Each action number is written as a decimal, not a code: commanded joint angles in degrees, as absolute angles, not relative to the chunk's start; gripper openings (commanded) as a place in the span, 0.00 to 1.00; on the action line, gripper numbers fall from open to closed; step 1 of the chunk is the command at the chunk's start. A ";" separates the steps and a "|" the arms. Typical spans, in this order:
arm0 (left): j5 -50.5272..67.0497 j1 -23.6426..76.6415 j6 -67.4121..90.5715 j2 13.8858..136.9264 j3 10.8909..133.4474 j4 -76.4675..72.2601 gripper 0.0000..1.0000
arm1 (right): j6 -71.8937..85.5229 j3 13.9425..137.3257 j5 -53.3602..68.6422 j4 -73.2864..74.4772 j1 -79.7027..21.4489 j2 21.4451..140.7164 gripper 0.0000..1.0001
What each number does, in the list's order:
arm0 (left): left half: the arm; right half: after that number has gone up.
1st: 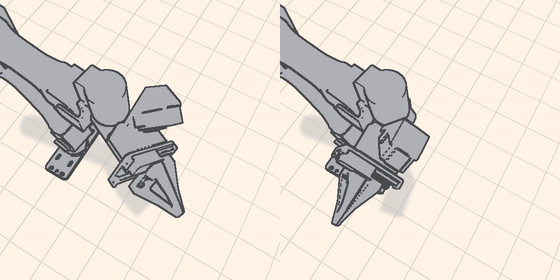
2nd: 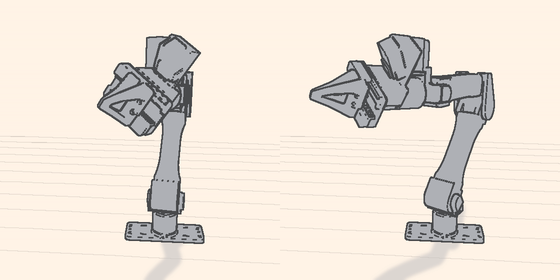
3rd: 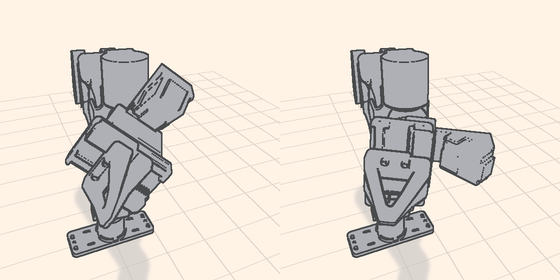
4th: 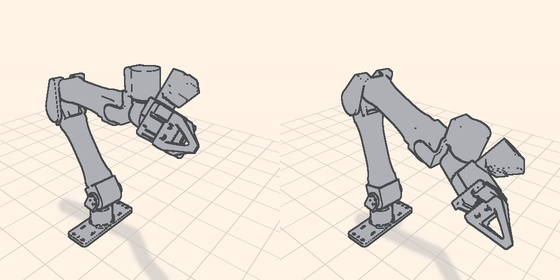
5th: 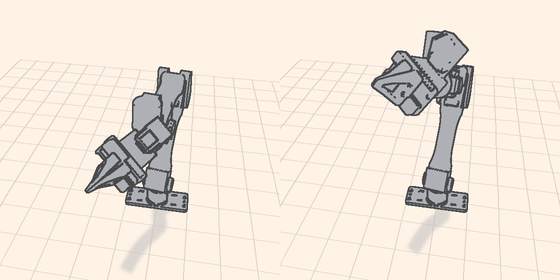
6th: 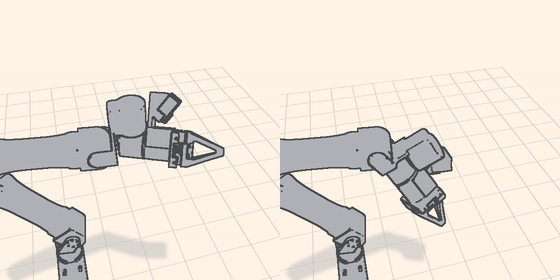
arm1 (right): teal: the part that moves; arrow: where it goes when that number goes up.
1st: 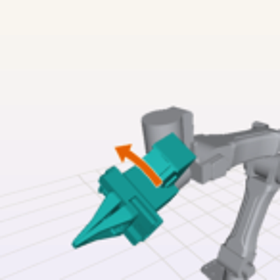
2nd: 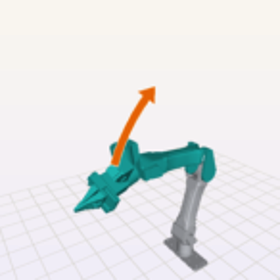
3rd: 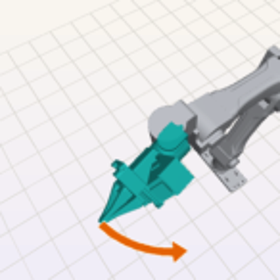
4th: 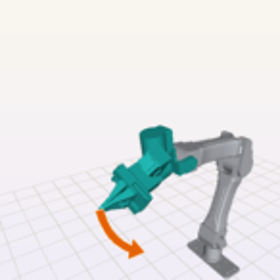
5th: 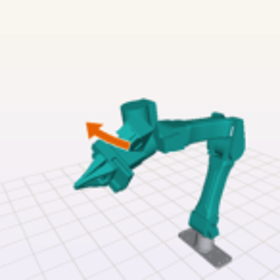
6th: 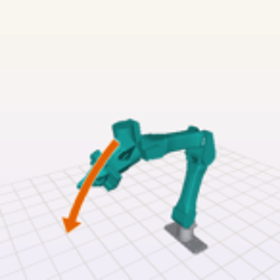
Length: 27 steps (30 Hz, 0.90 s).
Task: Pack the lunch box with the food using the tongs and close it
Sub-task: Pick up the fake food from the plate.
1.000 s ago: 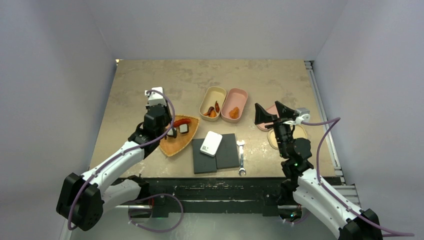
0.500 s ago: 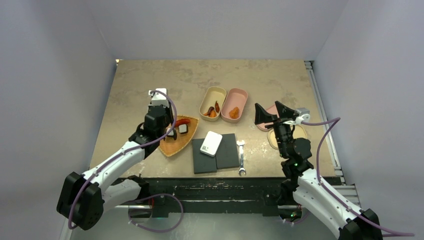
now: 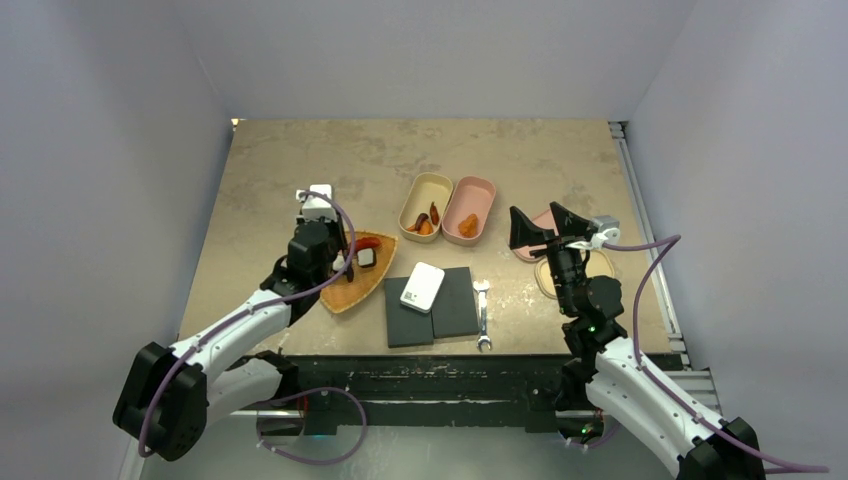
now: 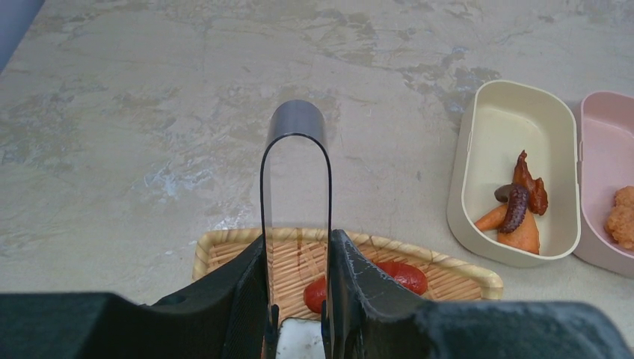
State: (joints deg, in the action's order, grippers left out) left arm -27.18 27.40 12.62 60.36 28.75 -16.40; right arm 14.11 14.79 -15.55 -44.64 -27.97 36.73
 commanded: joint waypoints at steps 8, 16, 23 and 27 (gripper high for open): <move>-29.62 27.16 9.48 62.84 27.07 -29.40 0.30 | 14.15 14.77 -16.34 -47.01 -27.96 37.02 0.99; -30.47 27.16 8.41 65.22 27.45 -30.66 0.31 | 14.06 14.73 -16.30 -47.02 -27.98 37.17 0.99; -30.84 27.16 7.74 67.22 27.25 -32.54 0.30 | 14.06 14.68 -16.32 -47.19 -27.98 37.53 0.99; -30.93 27.16 8.20 65.96 26.93 -32.58 0.17 | 13.97 14.68 -16.42 -47.11 -28.03 37.31 0.99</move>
